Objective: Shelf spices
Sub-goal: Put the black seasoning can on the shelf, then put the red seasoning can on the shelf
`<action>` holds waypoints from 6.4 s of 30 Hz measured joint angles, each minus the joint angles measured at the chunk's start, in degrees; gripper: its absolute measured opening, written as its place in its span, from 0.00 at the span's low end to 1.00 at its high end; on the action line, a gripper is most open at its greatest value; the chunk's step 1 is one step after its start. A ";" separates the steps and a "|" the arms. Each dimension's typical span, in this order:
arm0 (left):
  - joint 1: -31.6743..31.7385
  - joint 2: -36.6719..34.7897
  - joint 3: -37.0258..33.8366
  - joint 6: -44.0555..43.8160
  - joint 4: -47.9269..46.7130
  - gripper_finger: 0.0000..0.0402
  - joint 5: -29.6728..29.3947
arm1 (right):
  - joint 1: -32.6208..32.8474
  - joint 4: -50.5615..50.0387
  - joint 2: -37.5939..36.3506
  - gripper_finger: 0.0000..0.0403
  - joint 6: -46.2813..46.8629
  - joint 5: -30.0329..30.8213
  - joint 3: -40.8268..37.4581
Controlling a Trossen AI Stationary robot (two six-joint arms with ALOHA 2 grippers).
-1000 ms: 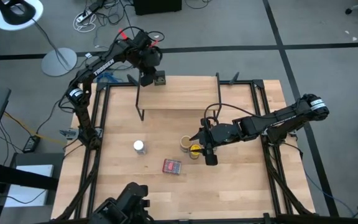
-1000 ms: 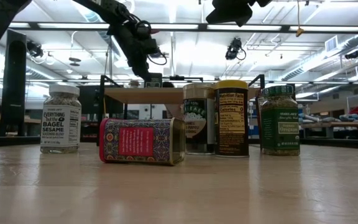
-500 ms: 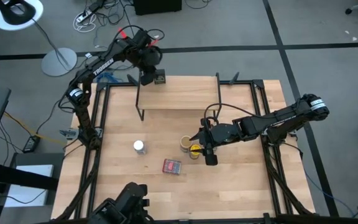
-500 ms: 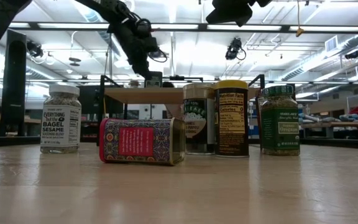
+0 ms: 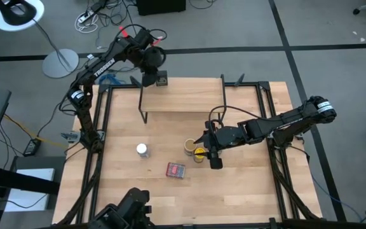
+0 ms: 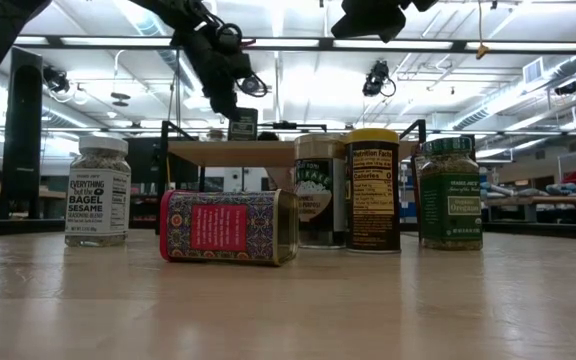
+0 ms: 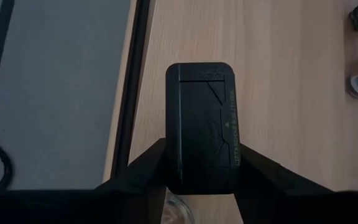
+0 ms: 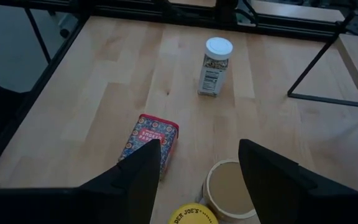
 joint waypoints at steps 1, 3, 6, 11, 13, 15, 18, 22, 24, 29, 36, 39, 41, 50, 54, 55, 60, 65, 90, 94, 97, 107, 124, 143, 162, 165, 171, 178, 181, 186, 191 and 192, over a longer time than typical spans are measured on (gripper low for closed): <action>0.00 0.00 -0.02 -0.02 0.06 0.40 -0.18 | 0.00 0.00 0.00 0.53 0.00 -0.01 0.00; 0.00 0.00 -0.02 -0.06 0.30 0.40 -0.23 | 0.00 0.02 0.00 0.53 0.00 0.01 0.00; 0.00 0.00 -0.05 -0.28 0.38 0.41 -0.23 | 0.00 0.02 0.00 0.53 0.00 -0.01 0.00; -0.11 0.00 -0.07 -1.02 0.15 0.50 -0.20 | 0.00 0.02 0.00 0.53 0.00 0.01 0.00; -0.11 0.00 -0.09 -1.17 0.16 0.54 -0.38 | 0.00 0.02 0.00 0.53 0.00 -0.01 0.00; -0.16 0.00 -0.09 -1.24 0.24 0.58 -0.93 | 0.00 0.02 0.00 0.53 0.00 0.00 0.00; -0.17 0.00 -0.09 -1.36 0.63 0.61 -1.56 | 0.00 0.02 0.00 0.53 0.00 -0.01 0.00; -0.47 0.00 -0.09 -1.72 2.01 0.62 -1.60 | -0.01 0.02 0.00 0.53 0.00 -0.01 0.00; -0.83 0.00 0.07 -1.73 2.22 0.61 -1.63 | -0.01 0.02 0.00 0.53 0.00 -0.01 0.00; -2.00 -0.02 0.70 -1.75 3.20 0.61 -1.62 | -0.02 0.02 0.00 0.53 0.00 -0.01 -0.01; -3.04 -0.15 0.70 -1.81 4.14 0.61 -1.67 | -0.02 0.02 0.00 0.53 -0.41 -0.01 -0.02; -3.71 -1.06 0.70 -3.00 6.15 0.61 -2.10 | -0.09 0.00 0.00 0.53 -0.45 0.00 -0.02; -4.17 -2.02 0.70 -3.26 7.31 0.61 -2.12 | -0.14 0.00 0.00 0.53 -0.50 -0.01 -0.02; -8.60 -6.90 0.70 -4.48 7.93 0.47 -2.02 | -0.76 -0.02 0.00 0.53 -0.48 -0.01 -0.02; -10.94 -7.34 0.70 -4.45 2.64 0.24 -4.33 | -0.76 -0.14 -0.02 0.53 -0.48 -0.01 -0.02; -11.29 -7.34 0.70 -4.45 1.06 0.18 -4.64 | -0.75 -0.27 0.00 0.53 -0.48 -0.01 -0.02; -12.66 -7.39 -1.06 -5.73 -3.52 0.02 -9.58 | -0.75 -1.07 -0.02 0.53 -0.47 -0.01 -0.02; -12.48 -7.39 -5.84 -7.19 -1.81 0.01 -14.83 | -0.74 -1.07 -0.02 0.53 -0.46 -0.02 -0.02; -9.90 -7.32 -12.68 -7.52 4.99 0.00 -21.73 | -0.74 -0.90 -0.02 0.53 -0.44 -0.01 -0.02; -9.64 -7.32 -12.68 -7.50 5.19 0.00 -21.95 | -0.76 -0.89 -0.02 0.53 -0.44 -0.01 -0.02; -9.64 -7.32 -12.68 -7.46 6.02 0.00 -22.81 | -0.76 -0.87 -0.02 0.53 -0.44 -0.01 -0.02; -9.91 -7.32 -12.68 -7.74 6.93 0.00 -21.22 | -0.74 -0.83 -0.02 0.53 -0.44 -0.01 -0.02; -12.21 -7.54 -19.32 -9.50 12.48 0.00 -20.25 | -0.74 -0.79 -0.02 0.53 -0.42 0.01 -0.02; -31.39 -28.34 -29.01 -29.30 28.68 0.00 -22.10 | -0.75 -0.92 -0.02 0.53 -1.42 -0.01 -0.02; -60.23 -31.39 -85.07 -53.45 116.93 0.00 -32.30 | -2.78 11.41 0.33 0.53 -1.97 0.07 -0.02; -62.20 -30.76 -84.90 -50.61 116.38 0.00 -32.31 | -2.70 15.71 1.21 0.53 -1.97 -0.03 0.06; -64.80 -30.58 -84.26 -49.18 117.65 0.00 -32.40 | -2.71 19.74 2.52 0.53 -1.33 0.01 -0.05; -70.54 -29.64 -84.23 -49.31 116.04 0.00 -32.44 | -1.74 19.88 4.12 0.53 5.14 0.31 0.01; -72.24 -28.49 -84.21 -49.15 116.40 0.00 -34.32 | -0.69 20.92 5.17 0.53 4.92 -0.04 0.00; -72.29 -26.80 -84.24 -47.64 116.47 0.00 -37.50 | 0.17 22.93 5.97 0.53 1.75 -0.08 -0.04; -70.93 -26.32 -84.21 -43.25 116.88 0.00 -38.43 | -0.38 24.30 5.97 0.53 -0.19 -0.08 -0.02; -70.74 -26.32 -84.21 -42.93 116.98 0.00 -38.45 | -0.63 24.48 5.97 0.53 -0.39 -0.06 -0.02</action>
